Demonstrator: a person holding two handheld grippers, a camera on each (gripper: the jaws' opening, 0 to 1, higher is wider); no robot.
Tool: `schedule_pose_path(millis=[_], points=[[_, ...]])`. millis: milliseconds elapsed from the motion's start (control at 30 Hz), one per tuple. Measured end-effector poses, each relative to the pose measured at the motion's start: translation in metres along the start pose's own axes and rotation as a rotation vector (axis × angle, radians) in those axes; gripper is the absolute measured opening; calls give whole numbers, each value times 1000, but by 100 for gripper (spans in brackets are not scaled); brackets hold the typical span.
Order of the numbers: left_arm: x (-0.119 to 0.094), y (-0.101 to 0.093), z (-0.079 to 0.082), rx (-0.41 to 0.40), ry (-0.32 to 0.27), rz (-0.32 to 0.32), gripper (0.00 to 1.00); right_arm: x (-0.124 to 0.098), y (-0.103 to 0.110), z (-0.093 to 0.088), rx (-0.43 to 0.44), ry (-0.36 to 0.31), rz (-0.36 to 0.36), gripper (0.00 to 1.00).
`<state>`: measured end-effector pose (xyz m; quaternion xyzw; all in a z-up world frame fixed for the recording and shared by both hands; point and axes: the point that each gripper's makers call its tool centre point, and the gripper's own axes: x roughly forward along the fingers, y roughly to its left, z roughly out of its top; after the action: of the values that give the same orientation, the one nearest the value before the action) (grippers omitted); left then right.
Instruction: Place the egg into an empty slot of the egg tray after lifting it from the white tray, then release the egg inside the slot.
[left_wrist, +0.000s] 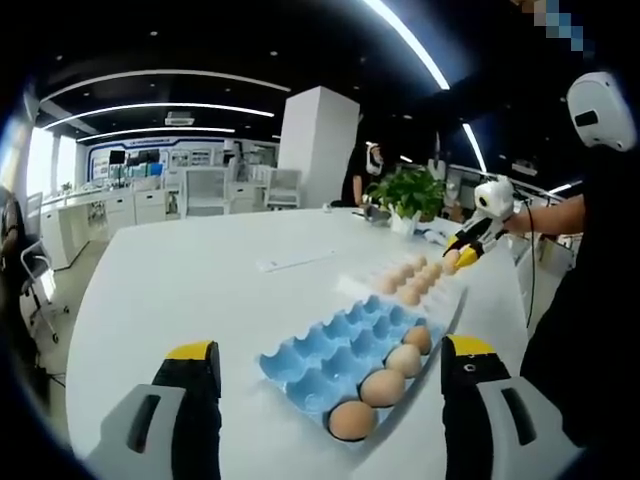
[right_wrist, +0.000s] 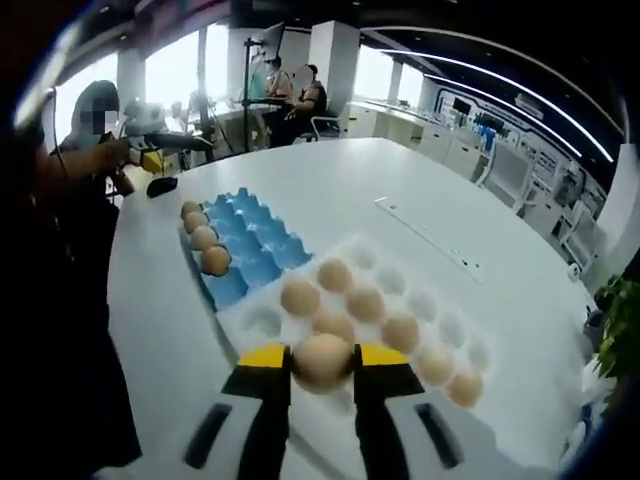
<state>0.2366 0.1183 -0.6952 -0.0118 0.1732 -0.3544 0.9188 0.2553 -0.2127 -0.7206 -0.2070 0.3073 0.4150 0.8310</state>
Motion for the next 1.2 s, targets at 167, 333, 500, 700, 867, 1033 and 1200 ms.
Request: schedule_pose_path(millis=[167,333,500,700,867,1033,1200], points=[[0,0,1,2,0,-3,91,7,9,5,-12,-10,27,23],[-1,0,1,3,0,1,91,15,21,12,-24,-22,59,23],[-2,2,2,4,0,4,90,24,33,17,-36,-24,100,23],[-3,3,1,5,2,5,90,34,47,24,-51,-36,140,23],[-1,0,1,3,8,-8,88,42,60,30,-60,-47,168,23],[-1,0,0,1,11,-8,88,54,74,36,-65,-59,206,24],[-2,1,2,4,7,-4,87,68,88,37,-67,-62,238,24]])
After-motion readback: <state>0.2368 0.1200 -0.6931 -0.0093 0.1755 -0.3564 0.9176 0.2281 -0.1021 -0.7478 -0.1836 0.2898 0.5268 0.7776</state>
